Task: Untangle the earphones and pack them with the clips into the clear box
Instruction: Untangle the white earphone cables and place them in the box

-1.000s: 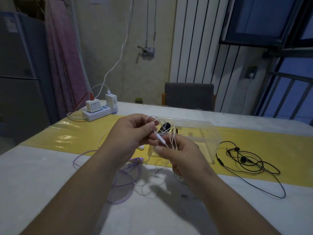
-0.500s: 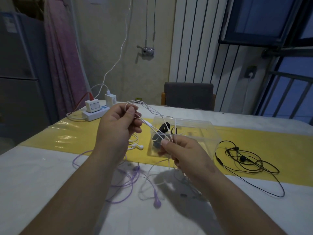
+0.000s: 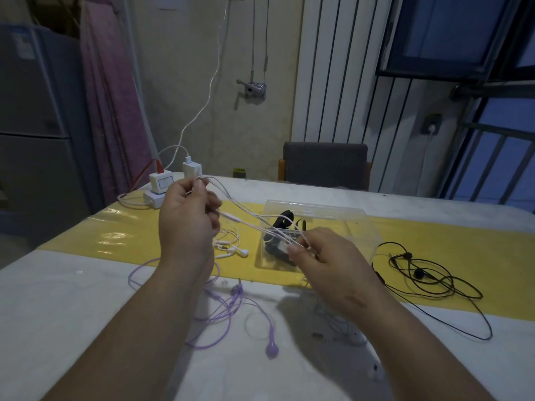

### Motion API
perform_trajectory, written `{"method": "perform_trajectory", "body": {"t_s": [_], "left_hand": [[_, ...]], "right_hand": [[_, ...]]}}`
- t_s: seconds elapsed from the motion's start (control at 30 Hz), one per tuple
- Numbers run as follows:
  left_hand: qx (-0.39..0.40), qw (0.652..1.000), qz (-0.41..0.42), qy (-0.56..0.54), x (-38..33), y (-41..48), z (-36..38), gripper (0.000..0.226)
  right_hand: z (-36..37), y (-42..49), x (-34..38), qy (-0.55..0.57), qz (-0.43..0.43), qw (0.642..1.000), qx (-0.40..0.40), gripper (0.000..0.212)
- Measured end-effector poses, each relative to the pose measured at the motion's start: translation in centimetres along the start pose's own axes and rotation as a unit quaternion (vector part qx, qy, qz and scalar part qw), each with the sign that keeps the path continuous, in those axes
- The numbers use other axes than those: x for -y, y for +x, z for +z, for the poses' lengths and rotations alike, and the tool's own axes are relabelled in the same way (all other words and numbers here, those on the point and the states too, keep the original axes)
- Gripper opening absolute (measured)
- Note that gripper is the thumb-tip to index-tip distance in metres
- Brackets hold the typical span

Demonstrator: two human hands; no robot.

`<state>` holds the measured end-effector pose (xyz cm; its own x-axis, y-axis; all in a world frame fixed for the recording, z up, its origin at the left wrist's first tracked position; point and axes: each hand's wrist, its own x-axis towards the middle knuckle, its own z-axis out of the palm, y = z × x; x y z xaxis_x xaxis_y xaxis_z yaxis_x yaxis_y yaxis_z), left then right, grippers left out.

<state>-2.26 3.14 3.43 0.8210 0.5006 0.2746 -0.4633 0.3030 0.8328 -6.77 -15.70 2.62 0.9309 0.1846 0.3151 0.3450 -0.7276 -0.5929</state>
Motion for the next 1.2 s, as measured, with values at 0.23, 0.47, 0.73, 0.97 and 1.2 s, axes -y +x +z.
{"method": "perform_trajectory", "body": {"t_s": [0.23,0.47,0.73,0.97,1.2], "left_hand": [[-0.033,0.996,0.011,0.084,0.4,0.2,-0.2,0.023],[-0.01,0.991,-0.032,0.131,1.1,0.6,-0.7,0.024],[0.019,0.989,-0.039,0.14,1.8,1.3,-1.1,0.018],[-0.021,0.983,0.021,0.179,2.5,1.6,-1.4,0.022],[-0.072,0.99,-0.098,0.066,1.1,1.3,-0.7,0.046]], "right_hand": [[0.0,0.1,-0.2,0.004,0.016,0.999,0.029,0.038],[-2.3,-0.3,-0.1,0.22,0.053,0.97,0.087,0.027],[-2.6,0.0,-1.0,0.256,0.073,0.962,0.056,0.023],[-2.4,0.5,-1.8,0.073,0.045,0.996,-0.002,0.028],[-2.8,0.6,-2.1,0.059,0.045,0.996,-0.046,0.036]]}}
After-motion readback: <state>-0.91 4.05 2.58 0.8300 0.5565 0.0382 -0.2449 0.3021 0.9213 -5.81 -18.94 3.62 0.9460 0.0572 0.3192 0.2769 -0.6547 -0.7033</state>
